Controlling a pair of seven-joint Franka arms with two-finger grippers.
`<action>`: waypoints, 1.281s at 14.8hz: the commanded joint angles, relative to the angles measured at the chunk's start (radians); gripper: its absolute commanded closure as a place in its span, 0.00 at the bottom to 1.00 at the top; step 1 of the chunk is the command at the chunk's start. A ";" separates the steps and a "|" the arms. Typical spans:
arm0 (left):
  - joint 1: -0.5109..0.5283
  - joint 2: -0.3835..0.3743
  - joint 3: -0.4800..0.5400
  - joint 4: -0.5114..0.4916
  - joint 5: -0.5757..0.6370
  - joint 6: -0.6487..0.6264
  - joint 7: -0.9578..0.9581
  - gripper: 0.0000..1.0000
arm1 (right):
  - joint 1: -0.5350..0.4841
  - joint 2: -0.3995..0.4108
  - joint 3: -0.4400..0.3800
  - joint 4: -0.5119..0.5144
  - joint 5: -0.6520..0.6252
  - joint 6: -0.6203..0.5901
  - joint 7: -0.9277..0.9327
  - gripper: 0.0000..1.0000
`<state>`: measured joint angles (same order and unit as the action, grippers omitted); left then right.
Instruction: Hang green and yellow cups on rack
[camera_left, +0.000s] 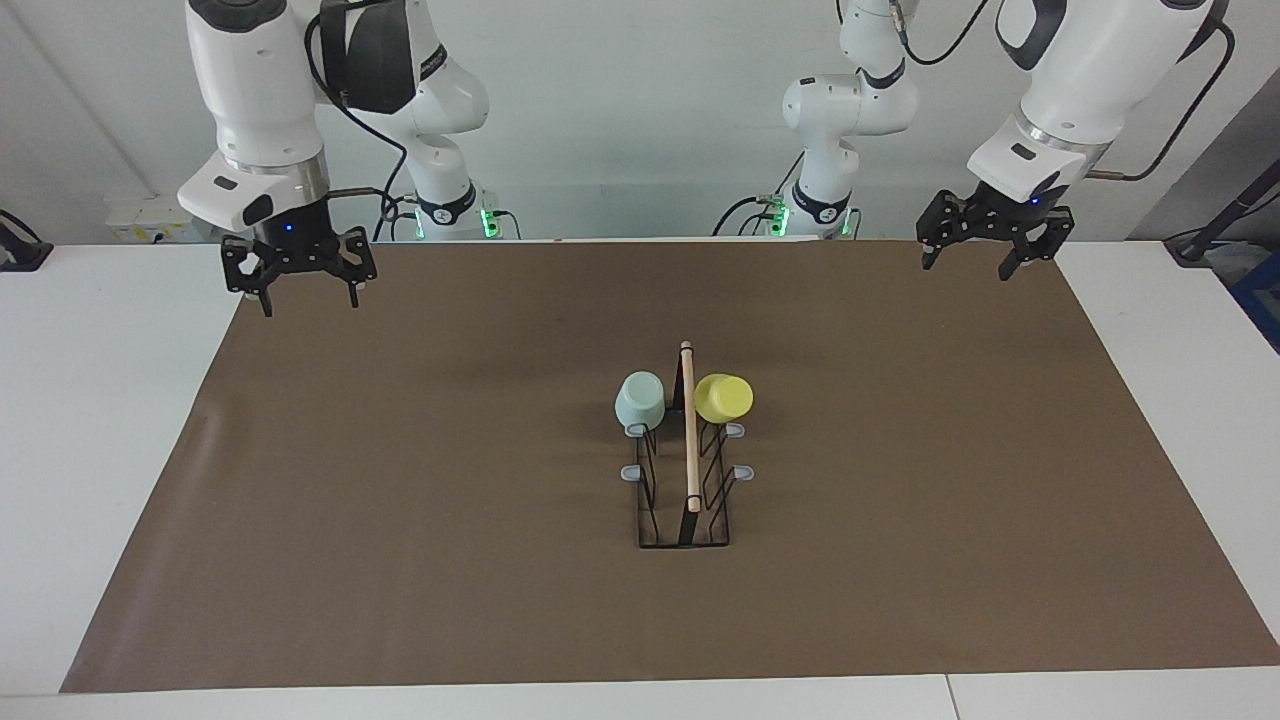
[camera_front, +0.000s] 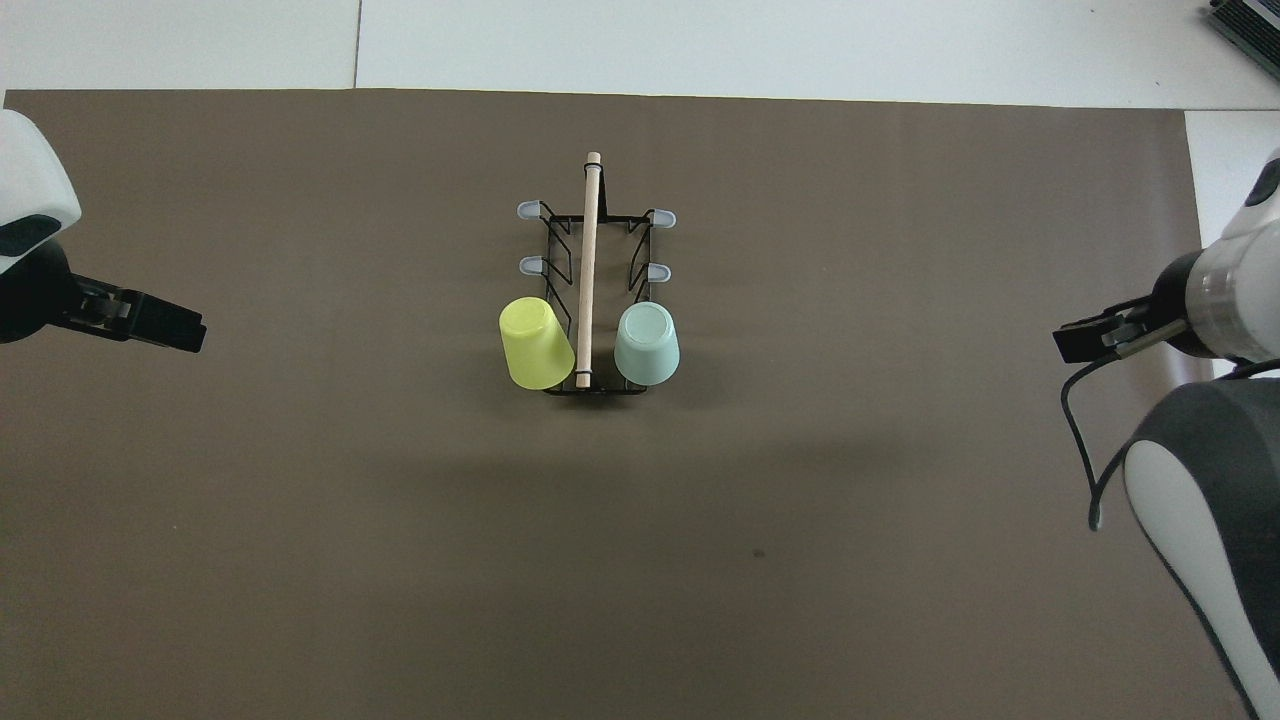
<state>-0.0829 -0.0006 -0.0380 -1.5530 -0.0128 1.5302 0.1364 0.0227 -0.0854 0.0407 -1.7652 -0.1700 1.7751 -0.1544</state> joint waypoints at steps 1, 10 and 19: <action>0.000 -0.019 -0.002 -0.021 -0.003 -0.019 -0.069 0.00 | -0.017 0.018 0.004 0.102 0.096 -0.135 0.145 0.00; -0.031 -0.024 0.049 -0.021 0.004 -0.021 0.008 0.00 | -0.040 0.021 -0.025 0.110 0.239 -0.227 0.285 0.00; -0.014 -0.022 0.044 -0.021 -0.001 0.019 -0.004 0.00 | -0.035 0.044 -0.019 0.116 0.147 -0.233 0.183 0.00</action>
<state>-0.0915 -0.0048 -0.0025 -1.5554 -0.0127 1.5285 0.1263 -0.0100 -0.0475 0.0107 -1.6649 -0.0003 1.5608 0.0486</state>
